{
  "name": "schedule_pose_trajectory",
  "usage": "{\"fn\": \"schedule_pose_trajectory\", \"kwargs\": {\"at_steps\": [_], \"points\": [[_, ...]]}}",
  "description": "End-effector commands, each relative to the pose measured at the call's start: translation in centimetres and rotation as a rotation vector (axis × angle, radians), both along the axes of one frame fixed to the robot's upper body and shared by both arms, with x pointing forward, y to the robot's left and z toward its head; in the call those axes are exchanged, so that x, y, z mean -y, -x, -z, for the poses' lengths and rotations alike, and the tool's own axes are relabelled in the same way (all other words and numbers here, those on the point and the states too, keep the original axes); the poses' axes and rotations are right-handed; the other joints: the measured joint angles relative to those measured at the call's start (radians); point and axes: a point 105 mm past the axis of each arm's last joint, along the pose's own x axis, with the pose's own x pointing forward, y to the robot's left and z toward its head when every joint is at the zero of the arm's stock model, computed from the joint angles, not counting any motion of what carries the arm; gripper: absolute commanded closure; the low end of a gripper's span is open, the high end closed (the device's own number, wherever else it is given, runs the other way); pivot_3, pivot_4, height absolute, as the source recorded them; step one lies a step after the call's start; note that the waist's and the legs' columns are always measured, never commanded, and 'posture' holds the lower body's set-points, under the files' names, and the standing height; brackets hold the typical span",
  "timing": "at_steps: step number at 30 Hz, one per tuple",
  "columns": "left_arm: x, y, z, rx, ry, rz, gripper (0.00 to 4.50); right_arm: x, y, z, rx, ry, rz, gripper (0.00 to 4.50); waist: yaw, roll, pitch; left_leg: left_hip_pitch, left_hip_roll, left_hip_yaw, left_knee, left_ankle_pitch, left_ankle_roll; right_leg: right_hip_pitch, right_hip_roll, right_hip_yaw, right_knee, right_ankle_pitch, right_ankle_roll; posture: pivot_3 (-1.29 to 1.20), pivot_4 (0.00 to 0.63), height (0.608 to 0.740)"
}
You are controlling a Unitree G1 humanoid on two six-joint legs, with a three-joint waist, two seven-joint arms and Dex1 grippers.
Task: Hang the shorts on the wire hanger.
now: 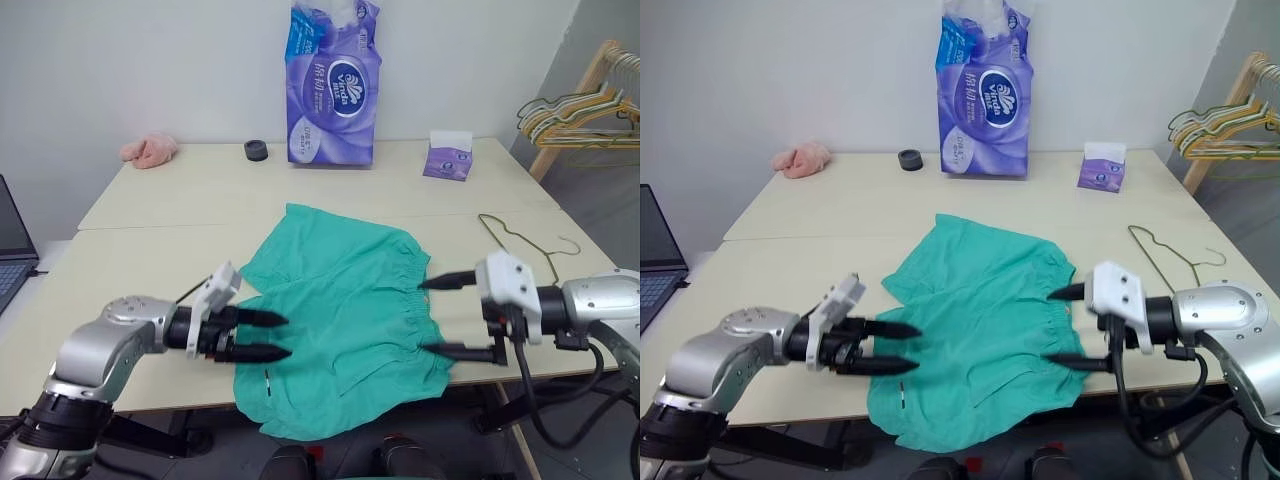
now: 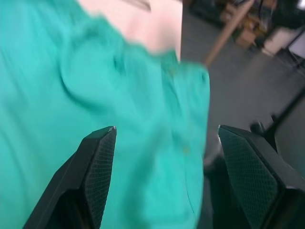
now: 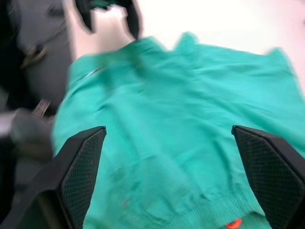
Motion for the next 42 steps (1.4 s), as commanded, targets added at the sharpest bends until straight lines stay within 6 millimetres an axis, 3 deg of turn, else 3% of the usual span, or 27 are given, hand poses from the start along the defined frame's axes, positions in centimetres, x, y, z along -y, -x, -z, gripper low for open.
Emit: {"fn": "schedule_pose_trajectory", "kwargs": {"at_steps": [1, 5, 9, 12, 21, 27, 31, 39, 42], "points": [[1.9, -3.4, -0.9, 0.192, -0.067, -0.145, 0.9, 3.1, -3.2, -0.1, 0.039, -0.041, 0.321, 0.0, 0.003, 0.0, 0.0, 0.0, 0.0, 0.0, 0.0, 0.0, 0.0, 0.0, 0.0, 0.0, 0.0, 0.001, -0.001, -0.05, 0.055, 0.74], [5.2, -4.7, -1.2, 0.328, -0.07, -0.167, 0.9, 7.7, -5.8, 0.9, 0.005, -0.11, 0.684, 0.0, 0.007, -0.001, -0.001, -0.001, -0.002, 0.001, 0.0, 0.0, 0.0, 0.0, 0.0, 0.002, 0.0, 0.003, -0.003, -0.06, 0.057, 0.74], [7.0, -5.0, -0.9, 0.371, -0.066, -0.157, 0.9, 11.0, -6.9, 1.8, 0.043, -0.084, 0.883, 0.0, 0.002, 0.0, 0.0, -0.002, -0.002, 0.002, 0.0, 0.0, 0.0, -0.001, -0.001, 0.003, 0.0, 0.003, -0.002, -0.07, 0.057, 0.74], [8.8, -4.7, -0.5, 0.379, -0.065, -0.111, 0.9, 16.0, -7.6, 3.2, 0.075, -0.009, 1.12, 0.0, -0.002, 0.0, 0.0, -0.002, -0.002, 0.002, -0.001, 0.0, 0.0, -0.001, 0.0, 0.003, 0.0, 0.003, -0.003, -0.09, 0.059, 0.74], [12.7, -3.9, -0.6, 0.415, -0.023, -0.023, 0.9, 22.7, -9.6, 5.9, -0.032, 0.048, 1.31, 0.0, -0.03, 0.005, 0.002, 0.0, -0.002, 0.009, 0.0, 0.0, 0.001, 0.0, 0.009, 0.011, -0.001, 0.004, 0.0, -0.11, 0.066, 0.74], [13.3, -3.6, -0.8, 0.416, -0.011, 0.002, 0.9, 23.9, -9.5, 8.2, -0.162, 0.019, 1.341, 0.0, -0.052, 0.006, 0.002, 0.0, 0.0, 0.008, -0.001, 0.0, 0.001, 0.0, 0.01, 0.011, -0.001, 0.004, 0.0, -0.11, 0.067, 0.74], [13.4, -3.6, -0.9, 0.412, -0.006, 0.006, 0.9, 22.9, -9.2, 9.7, -0.203, 0.103, 1.256, 0.0, -0.059, 0.008, 0.003, 0.0, -0.001, 0.008, -0.001, 0.0, 0.001, 0.0, 0.01, 0.012, -0.001, 0.004, 0.001, -0.11, 0.07, 0.74], [13.6, -3.9, -0.9, 0.42, -0.009, 0.01, 0.9, 22.9, -8.3, 12.2, -0.354, 0.117, 1.259, 0.0, -0.058, 0.007, 0.002, 0.0, -0.001, 0.008, -0.001, 0.0, 0.001, 0.001, 0.01, 0.011, -0.002, 0.002, 0.003, -0.12, 0.069, 0.74], [13.8, -3.9, -1.0, 0.424, -0.006, 0.009, 0.84, 22.7, -7.8, 13.2, -0.422, 0.117, 1.245, 0.61, -0.057, 0.007, 0.002, 0.001, -0.001, 0.007, -0.001, 0.0, 0.001, 0.001, 0.01, 0.011, -0.002, 0.003, 0.003, -0.12, 0.07, 0.74]]}}
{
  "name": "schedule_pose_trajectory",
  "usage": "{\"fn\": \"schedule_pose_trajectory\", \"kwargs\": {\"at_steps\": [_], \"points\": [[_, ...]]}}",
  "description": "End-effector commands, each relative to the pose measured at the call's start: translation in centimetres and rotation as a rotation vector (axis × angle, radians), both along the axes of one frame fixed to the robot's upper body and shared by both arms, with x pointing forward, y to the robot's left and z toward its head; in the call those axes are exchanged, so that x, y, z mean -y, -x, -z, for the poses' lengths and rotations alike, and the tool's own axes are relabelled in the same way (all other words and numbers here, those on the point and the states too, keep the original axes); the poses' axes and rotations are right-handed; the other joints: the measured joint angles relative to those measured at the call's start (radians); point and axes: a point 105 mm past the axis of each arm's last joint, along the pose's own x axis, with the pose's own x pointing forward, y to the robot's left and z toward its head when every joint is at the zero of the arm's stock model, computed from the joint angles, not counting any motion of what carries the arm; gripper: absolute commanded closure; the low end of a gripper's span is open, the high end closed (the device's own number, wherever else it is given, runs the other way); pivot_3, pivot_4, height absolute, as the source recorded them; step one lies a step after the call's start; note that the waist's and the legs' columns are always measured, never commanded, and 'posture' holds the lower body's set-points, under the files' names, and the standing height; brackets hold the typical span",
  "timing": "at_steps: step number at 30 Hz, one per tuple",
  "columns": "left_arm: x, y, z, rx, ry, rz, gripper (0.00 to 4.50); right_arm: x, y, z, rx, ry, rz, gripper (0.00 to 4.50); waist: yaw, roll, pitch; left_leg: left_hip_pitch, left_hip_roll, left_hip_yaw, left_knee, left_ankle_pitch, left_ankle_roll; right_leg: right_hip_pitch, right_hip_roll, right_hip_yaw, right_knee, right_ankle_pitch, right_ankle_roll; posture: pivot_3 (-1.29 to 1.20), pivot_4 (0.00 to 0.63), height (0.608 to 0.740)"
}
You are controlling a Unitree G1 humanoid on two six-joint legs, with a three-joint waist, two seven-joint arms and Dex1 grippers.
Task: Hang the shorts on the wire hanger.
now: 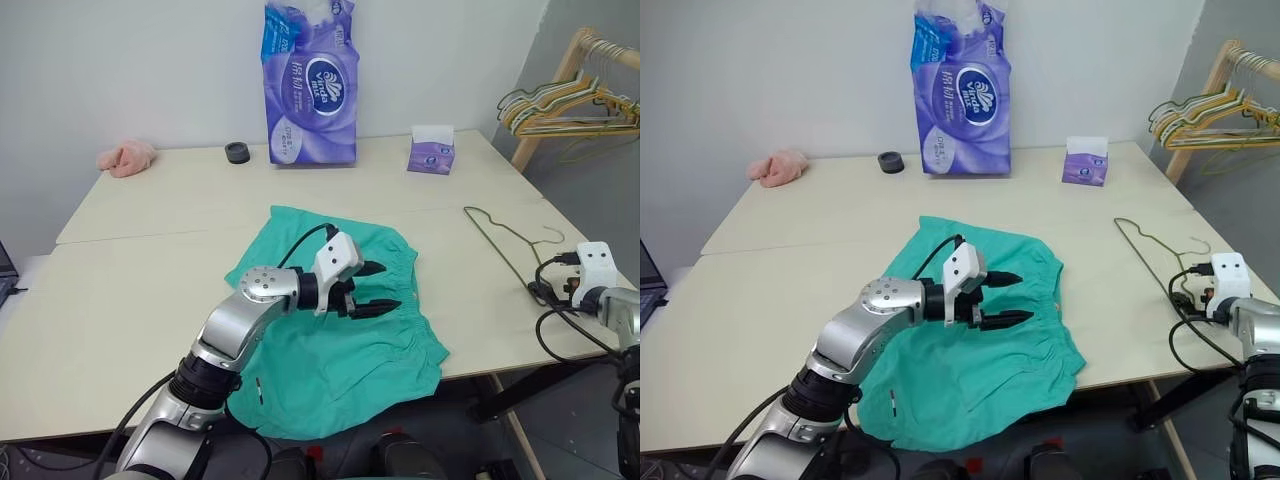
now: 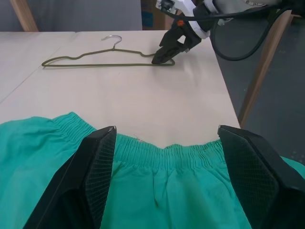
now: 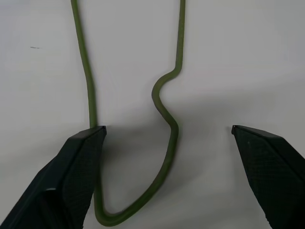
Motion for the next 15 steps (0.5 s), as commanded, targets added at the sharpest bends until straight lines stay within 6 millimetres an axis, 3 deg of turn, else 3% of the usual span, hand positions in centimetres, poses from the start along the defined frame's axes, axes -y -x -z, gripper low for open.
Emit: {"fn": "schedule_pose_trajectory", "kwargs": {"at_steps": [1, 8, 11, 15], "points": [[0.6, 0.0, -1.0, 0.048, 0.014, 0.017, 0.84, -0.2, 1.2, 2.2, -0.108, -0.051, -0.002, 0.95, 0.001, 0.0, 0.0, 0.0, 0.0, 0.0, 0.0, 0.0, 0.0, 0.0, 0.0, 0.0, 0.0, 0.0, 0.0, -0.11, 0.07, 0.74], [0.8, 0.2, -0.8, 0.046, 0.018, 0.014, 0.84, -0.3, 2.6, 4.5, -0.192, -0.005, -0.017, 3.36, 0.007, -0.005, -0.002, 0.007, 0.0, -0.002, 0.0, 0.0, 0.0, 0.009, 0.0, -0.002, -0.004, -0.001, 0.002, -0.1, 0.067, 0.74], [0.6, 0.1, -0.8, 0.045, 0.018, 0.007, 0.84, -0.5, 2.5, 4.5, -0.171, 0.002, -0.006, 4.37, 0.01, -0.006, -0.003, 0.011, 0.0, -0.005, 0.0, -0.001, 0.001, 0.017, 0.0, -0.004, -0.01, -0.001, 0.003, -0.1, 0.065, 0.74], [0.4, -0.1, -0.7, 0.046, 0.016, -0.007, 0.84, -0.1, 2.1, 3.6, -0.102, 0.029, 0.049, 4.49, 0.01, -0.008, -0.004, 0.01, 0.0, -0.005, 0.0, -0.002, 0.002, 0.018, -0.002, -0.004, -0.015, 0.001, 0.006, -0.1, 0.065, 0.74]]}}
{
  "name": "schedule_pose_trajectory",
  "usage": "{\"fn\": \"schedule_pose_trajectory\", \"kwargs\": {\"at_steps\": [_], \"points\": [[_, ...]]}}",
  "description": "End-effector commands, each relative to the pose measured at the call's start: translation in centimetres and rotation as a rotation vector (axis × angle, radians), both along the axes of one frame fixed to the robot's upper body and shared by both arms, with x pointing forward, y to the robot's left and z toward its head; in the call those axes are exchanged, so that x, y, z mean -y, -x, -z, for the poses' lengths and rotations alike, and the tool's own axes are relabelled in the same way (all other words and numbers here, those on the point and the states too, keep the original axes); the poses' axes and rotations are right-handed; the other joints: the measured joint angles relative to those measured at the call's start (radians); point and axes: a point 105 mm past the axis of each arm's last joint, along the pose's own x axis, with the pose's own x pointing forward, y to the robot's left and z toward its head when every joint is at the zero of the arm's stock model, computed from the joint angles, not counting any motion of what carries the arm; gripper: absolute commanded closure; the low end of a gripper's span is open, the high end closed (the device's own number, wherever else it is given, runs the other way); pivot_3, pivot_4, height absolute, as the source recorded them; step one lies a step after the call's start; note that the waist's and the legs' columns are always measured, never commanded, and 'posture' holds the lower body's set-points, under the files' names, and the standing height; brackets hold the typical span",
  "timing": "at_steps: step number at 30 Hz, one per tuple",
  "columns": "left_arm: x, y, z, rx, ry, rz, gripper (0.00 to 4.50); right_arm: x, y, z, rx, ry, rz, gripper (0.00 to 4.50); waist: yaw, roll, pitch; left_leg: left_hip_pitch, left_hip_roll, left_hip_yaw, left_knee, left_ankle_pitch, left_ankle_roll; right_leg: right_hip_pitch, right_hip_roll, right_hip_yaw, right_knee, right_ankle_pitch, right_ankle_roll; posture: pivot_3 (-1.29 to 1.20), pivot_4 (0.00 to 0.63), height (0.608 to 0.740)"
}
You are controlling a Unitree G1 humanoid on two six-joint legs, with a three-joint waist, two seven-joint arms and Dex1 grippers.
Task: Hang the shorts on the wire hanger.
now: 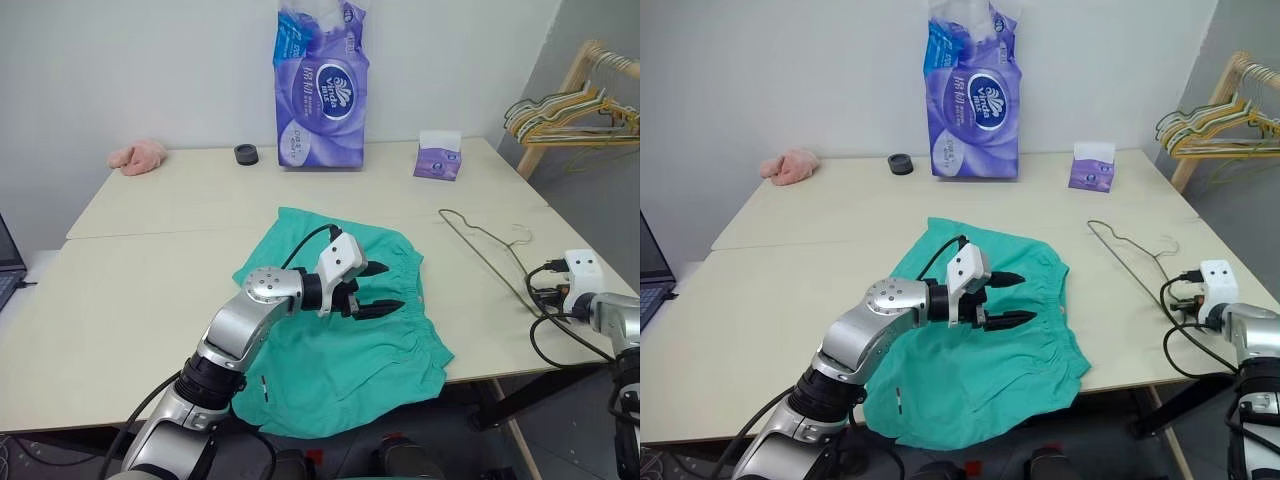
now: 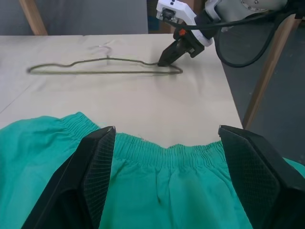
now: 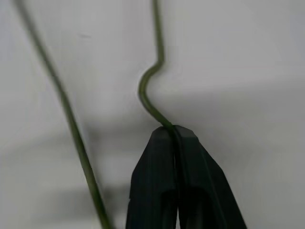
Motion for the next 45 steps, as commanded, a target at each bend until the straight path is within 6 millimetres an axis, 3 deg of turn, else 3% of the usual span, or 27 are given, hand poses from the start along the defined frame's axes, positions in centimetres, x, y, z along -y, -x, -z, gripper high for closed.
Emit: {"fn": "schedule_pose_trajectory", "kwargs": {"at_steps": [1, 5, 8, 12, 18, 23, 28, 32, 38, 45], "points": [[0.0, -0.2, -0.9, 0.047, 0.017, -0.007, 0.84, 1.1, 1.2, 1.4, -0.024, 0.021, 0.107, 4.49, 0.0, -0.001, -0.001, 0.0, 0.0, 0.0, 0.0, 0.0, 0.0, 0.0, -0.001, 0.0, -0.001, 0.0, 0.0, -0.11, 0.062, 0.74], [-0.7, -1.8, -1.0, 0.061, 0.018, -0.097, 0.84, 1.3, 0.3, -1.6, 0.103, 0.082, 0.119, 4.49, 0.002, 0.001, 0.0, -0.001, -0.001, 0.001, 0.0, 0.0, 0.0, -0.001, -0.005, 0.001, -0.001, 0.001, 0.001, -0.11, 0.058, 0.74], [-2.1, -3.8, -1.6, 0.055, 0.035, -0.198, 0.84, 0.4, -0.3, -4.7, 0.211, 0.177, 0.047, 4.49, -0.001, 0.005, 0.002, -0.003, -0.001, 0.001, 0.0, 0.0, 0.001, -0.003, -0.005, 0.001, 0.0, 0.001, 0.002, -0.11, 0.055, 0.74], [-4.7, -6.2, -3.4, 0.021, 0.095, -0.277, 0.02, -4.1, -0.4, -8.1, 0.329, 0.378, -0.225, 4.5, -0.01, 0.011, 0.003, -0.008, -0.001, 0.003, 0.0, 0.0, 0.001, -0.01, -0.004, 0.003, 0.002, 0.001, 0.002, -0.12, 0.055, 0.74], [-8.7, -9.4, -6.6, -0.045, 0.21, -0.368, 0.02, -11.1, -0.1, -10.4, 0.489, 0.595, -0.553, 4.5, -0.018, 0.011, 0.003, -0.016, 0.001, 0.003, 0.001, 0.0, 0.0, -0.02, -0.001, 0.003, 0.004, 0.002, 0.004, -0.14, 0.055, 0.74], [-11.0, -8.8, -7.5, -0.13, 0.198, -0.265, 0.02, -15.2, 0.5, -11.8, 0.643, 0.793, -0.792, 4.5, -0.019, 0.011, 0.003, -0.017, -0.001, 0.003, 0.0, 0.0, 0.0, -0.021, 0.0, 0.002, 0.003, 0.002, 0.003, -0.14, 0.056, 0.74], [-12.4, -7.0, -4.8, -0.209, 0.03, -0.159, 0.02, -17.1, 0.7, -13.6, 0.801, 0.953, -0.922, 4.5, -0.016, 0.009, 0.004, -0.018, -0.001, 0.003, 0.0, 0.0, 0.0, -0.021, -0.003, 0.002, 0.001, 0.005, -0.001, -0.14, 0.057, 0.74], [-12.7, -5.4, -2.9, -0.259, -0.065, -0.082, 0.02, -18.3, 0.8, -15.0, 0.915, 1.017, -0.977, 4.5, -0.016, 0.009, 0.004, -0.017, -0.001, 0.002, 0.0, 0.0, 0.0, -0.021, -0.004, 0.002, 0.002, 0.005, -0.002, -0.14, 0.058, 0.74], [-12.6, -3.9, -0.4, -0.302, -0.145, -0.026, 0.02, -19.7, 1.2, -15.5, 1.001, 1.024, -1.034, 4.5, -0.016, 0.009, 0.004, -0.017, -0.001, 0.003, 0.001, 0.0, 0.0, -0.021, -0.004, 0.002, 0.003, 0.005, -0.002, -0.14, 0.059, 0.74], [-11.9, -3.3, 0.4, -0.312, -0.149, -0.001, 0.02, -20.8, 1.7, -15.0, 1.029, 1.007, -1.078, 4.5, -0.015, 0.009, 0.004, -0.017, -0.001, 0.002, 0.001, 0.0, 0.001, -0.021, -0.004, 0.002, 0.004, 0.005, -0.002, -0.14, 0.06, 0.74]]}}
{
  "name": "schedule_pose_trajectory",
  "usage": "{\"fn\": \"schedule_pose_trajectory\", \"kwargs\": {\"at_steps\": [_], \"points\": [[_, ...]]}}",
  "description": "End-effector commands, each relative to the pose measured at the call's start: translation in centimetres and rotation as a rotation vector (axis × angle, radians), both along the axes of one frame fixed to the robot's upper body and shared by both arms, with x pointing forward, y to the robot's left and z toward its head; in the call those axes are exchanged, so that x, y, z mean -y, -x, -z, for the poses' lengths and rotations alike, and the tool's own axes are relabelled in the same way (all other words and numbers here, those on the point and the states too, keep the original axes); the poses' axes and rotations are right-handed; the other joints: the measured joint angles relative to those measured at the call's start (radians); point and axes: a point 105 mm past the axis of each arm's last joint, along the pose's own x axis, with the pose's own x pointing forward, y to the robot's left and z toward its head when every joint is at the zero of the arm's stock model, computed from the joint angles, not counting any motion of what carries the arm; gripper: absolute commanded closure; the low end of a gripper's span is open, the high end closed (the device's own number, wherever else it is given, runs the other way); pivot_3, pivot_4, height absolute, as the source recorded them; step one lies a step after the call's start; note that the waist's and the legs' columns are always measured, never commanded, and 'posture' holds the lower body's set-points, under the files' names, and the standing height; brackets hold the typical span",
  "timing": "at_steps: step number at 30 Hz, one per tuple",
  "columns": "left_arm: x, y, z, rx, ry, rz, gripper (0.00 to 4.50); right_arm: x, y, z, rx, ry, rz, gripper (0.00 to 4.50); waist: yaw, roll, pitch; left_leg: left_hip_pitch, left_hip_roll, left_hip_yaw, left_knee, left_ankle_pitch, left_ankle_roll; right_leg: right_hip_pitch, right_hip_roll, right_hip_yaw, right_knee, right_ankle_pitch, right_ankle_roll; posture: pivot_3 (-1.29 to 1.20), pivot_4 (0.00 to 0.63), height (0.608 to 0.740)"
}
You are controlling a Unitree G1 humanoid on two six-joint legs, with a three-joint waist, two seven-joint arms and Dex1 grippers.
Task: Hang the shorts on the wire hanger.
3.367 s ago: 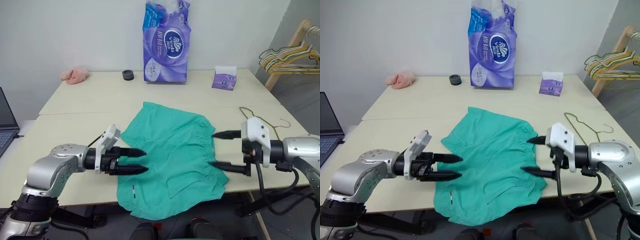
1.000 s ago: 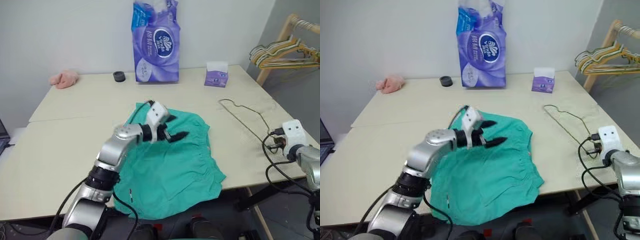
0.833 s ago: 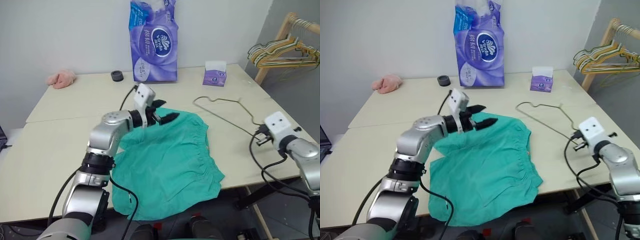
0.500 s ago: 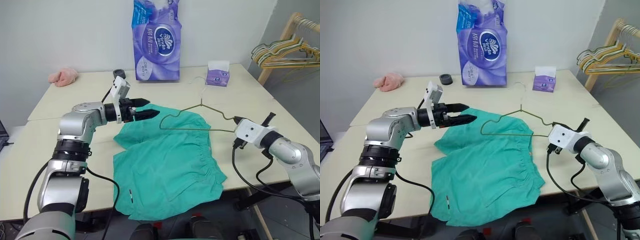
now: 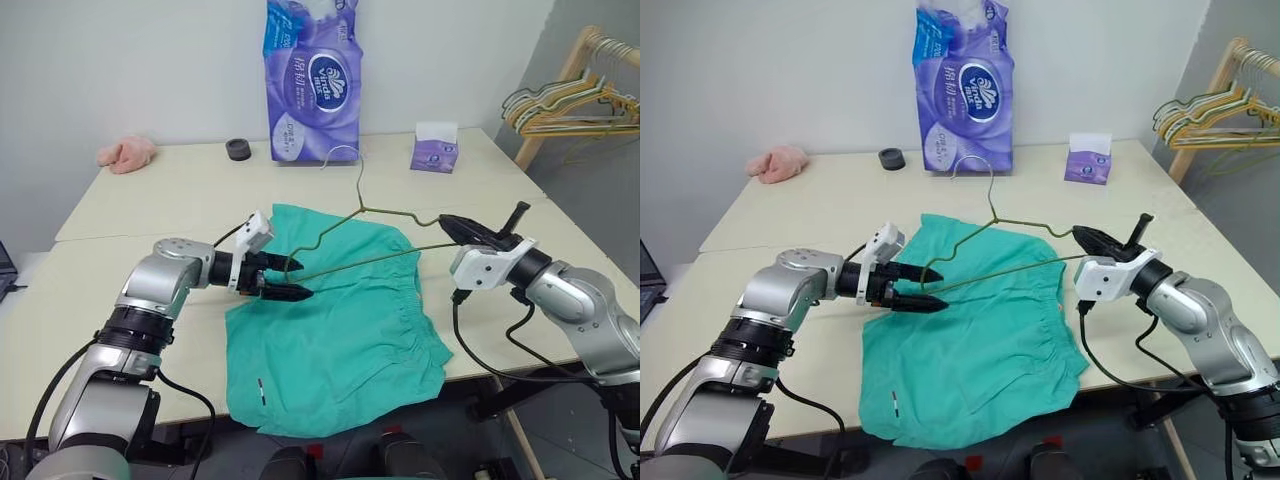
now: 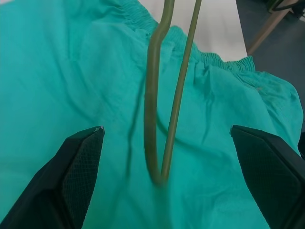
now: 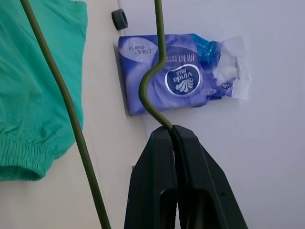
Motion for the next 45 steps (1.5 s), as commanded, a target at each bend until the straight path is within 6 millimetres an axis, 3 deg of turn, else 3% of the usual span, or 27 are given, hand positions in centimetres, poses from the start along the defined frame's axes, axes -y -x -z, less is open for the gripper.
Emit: {"fn": "schedule_pose_trajectory", "kwargs": {"at_steps": [1, 2, 5, 18, 25, 28, 36, 42, 45], "points": [[0.8, 0.4, -0.8, 0.035, 0.007, 0.049, 0.02, -0.7, 0.3, -1.2, 0.055, 0.003, -0.032, 4.5, 0.0, 0.0, 0.0, 0.0, 0.0, 0.0, 0.0, 0.0, 0.0, 0.0, 0.0, 0.0, 0.0, 0.0, 0.0, -0.14, 0.062, 0.74], [0.8, 0.5, -0.8, 0.028, 0.012, 0.053, 0.02, -0.7, 0.3, -1.3, 0.057, 0.003, -0.035, 4.5, 0.0, 0.0, 0.0, 0.0, 0.0, 0.0, 0.0, 0.0, 0.0, 0.0, 0.0, 0.0, 0.0, 0.0, 0.0, -0.14, 0.062, 0.74], [1.0, 0.5, -0.7, 0.021, 0.023, 0.057, 0.56, -0.9, 0.4, -1.3, 0.059, -0.003, -0.041, 4.5, -0.001, 0.0, 0.0, 0.001, 0.0, 0.0, 0.0, 0.0, 0.0, 0.0, 0.0, 0.0, 0.001, 0.0, 0.0, -0.14, 0.062, 0.74], [1.6, 2.1, 0.4, -0.011, 0.014, 0.124, 4.46, -1.2, 0.7, -1.3, 0.045, -0.034, -0.056, 4.5, -0.004, 0.0, 0.0, 0.001, 0.0, 0.0, 0.001, 0.0, 0.0, 0.0, 0.0, 0.0, 0.004, 0.0, 0.0, -0.15, 0.067, 0.74], [1.8, 2.2, 0.4, -0.021, 0.017, 0.125, 4.46, -1.6, 1.2, -0.6, 0.017, 0.017, -0.085, 4.5, -0.005, 0.0, 0.0, 0.003, 0.0, 0.0, 0.001, 0.0, 0.0, 0.0, 0.001, 0.0, 0.007, -0.001, -0.001, -0.15, 0.068, 0.74], [1.8, 2.1, 0.5, -0.019, 0.013, 0.125, 4.5, -1.7, 1.6, -0.5, 0.01, 0.019, -0.104, 3.79, -0.005, 0.0, 0.0, 0.003, 0.0, 0.0, 0.001, 0.0, 0.0, 0.0, 0.001, 0.0, 0.007, -0.001, -0.001, -0.15, 0.068, 0.74], [1.8, 1.2, 0.6, 0.117, -0.039, 0.107, 4.5, -1.2, 3.4, 0.8, -0.163, 0.012, -0.152, 1.03, -0.004, -0.001, 0.0, 0.003, 0.0, 0.0, 0.001, 0.0, 0.0, 0.0, 0.001, 0.0, 0.007, -0.001, -0.001, -0.15, 0.069, 0.74], [1.5, 1.0, 1.0, 0.309, -0.171, 0.176, 4.5, 0.9, 4.1, 0.4, -0.52, -0.279, -0.037, 1.03, 0.0, -0.001, 0.001, 0.003, 0.0, 0.0, 0.002, 0.0, 0.0, 0.0, 0.0, 0.0, 0.008, -0.001, -0.001, -0.16, 0.072, 0.74], [1.6, 1.3, 0.9, 0.365, -0.207, 0.231, 4.5, 1.2, 4.6, 0.6, -0.64, -0.302, -0.007, 1.03, 0.0, -0.001, 0.001, 0.003, 0.0, 0.0, 0.001, 0.0, 0.0, 0.0, 0.0, 0.0, 0.007, -0.001, -0.001, -0.16, 0.072, 0.74]]}}
